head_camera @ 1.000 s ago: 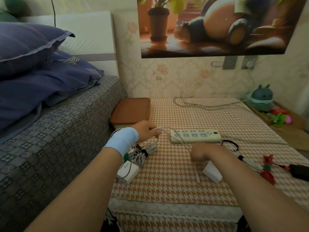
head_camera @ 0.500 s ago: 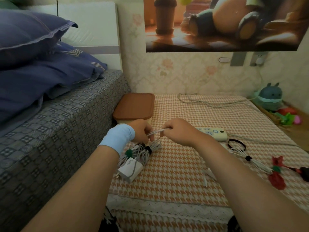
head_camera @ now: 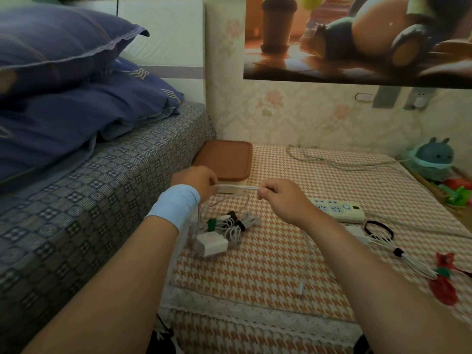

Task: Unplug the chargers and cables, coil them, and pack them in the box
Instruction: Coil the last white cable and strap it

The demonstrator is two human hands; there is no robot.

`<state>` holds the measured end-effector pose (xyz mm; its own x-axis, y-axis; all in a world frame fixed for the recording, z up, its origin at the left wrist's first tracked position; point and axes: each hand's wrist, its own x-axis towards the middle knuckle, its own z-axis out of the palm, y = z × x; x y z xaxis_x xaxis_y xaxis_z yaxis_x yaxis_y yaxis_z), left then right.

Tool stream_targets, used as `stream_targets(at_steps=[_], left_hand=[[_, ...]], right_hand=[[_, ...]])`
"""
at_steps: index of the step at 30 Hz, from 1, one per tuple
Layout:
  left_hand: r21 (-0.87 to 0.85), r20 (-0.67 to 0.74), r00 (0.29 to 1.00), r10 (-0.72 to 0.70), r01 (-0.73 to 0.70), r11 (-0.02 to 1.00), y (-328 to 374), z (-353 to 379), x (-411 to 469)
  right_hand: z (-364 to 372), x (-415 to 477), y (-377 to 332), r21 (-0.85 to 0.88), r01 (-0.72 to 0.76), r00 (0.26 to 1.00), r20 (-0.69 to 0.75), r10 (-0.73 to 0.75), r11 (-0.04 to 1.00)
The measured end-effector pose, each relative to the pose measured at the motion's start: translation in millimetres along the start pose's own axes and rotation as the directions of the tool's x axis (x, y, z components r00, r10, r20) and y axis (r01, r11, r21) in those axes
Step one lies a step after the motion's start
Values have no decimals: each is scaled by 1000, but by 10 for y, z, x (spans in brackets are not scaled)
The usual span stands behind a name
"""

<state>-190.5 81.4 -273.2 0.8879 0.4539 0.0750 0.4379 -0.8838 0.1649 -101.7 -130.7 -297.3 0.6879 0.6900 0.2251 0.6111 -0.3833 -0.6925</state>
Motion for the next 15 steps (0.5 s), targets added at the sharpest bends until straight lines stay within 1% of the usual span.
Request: stream_targets(at_steps=[1, 2, 3, 4, 6, 8, 9, 10, 11, 12, 13, 14, 15], left_hand=[[-35, -140, 990, 21, -26, 999, -18, -21, -7], [-81, -225, 973, 42, -61, 995, -21, -34, -19], [-140, -251, 966, 58, -95, 986, -21, -32, -26], [-204, -230, 970, 72, -121, 971, -22, -23, -34], [-274, -104, 991, 84, -110, 955, -65, 31, -35], [-258, 36, 997, 74, -62, 964, -165, 113, -25], [-238, 78, 994, 72, -51, 970, -201, 154, -24], [-230, 88, 994, 63, -42, 972, -229, 196, -22], [-239, 83, 996, 29, -8, 971, -255, 238, -20], [-244, 83, 996, -39, 58, 968, -277, 273, -21], [-212, 108, 984, -139, 160, 964, -294, 311, -18], [-141, 170, 956, -240, 264, 954, -288, 336, -34], [-62, 254, 912, -323, 349, 935, -269, 360, -61]], right_hand=[[-4, 5, 16, -3, -13, 1000, -15, 13, 1000], [-15, 6, 25, -1, -29, 999, -27, 29, 1000], [-28, 9, 35, 7, -45, 998, -37, 45, 999], [-40, 9, 41, 17, -55, 998, -42, 56, 998], [-63, 5, 57, 18, -64, 997, -34, 64, 998], [-65, -14, 49, -16, -46, 999, 8, 46, 999], [-57, -21, 52, -24, -34, 999, 26, 34, 999], [-52, -16, 68, -33, -28, 999, 36, 29, 999], [-54, -7, 90, -37, -30, 999, 39, 32, 999], [-62, -2, 104, -36, -34, 998, 43, 35, 999], [-65, 4, 122, -39, -35, 998, 52, 37, 999], [-61, 5, 134, -53, -33, 998, 60, 36, 998], [-58, 4, 137, -69, -30, 997, 65, 35, 997]])
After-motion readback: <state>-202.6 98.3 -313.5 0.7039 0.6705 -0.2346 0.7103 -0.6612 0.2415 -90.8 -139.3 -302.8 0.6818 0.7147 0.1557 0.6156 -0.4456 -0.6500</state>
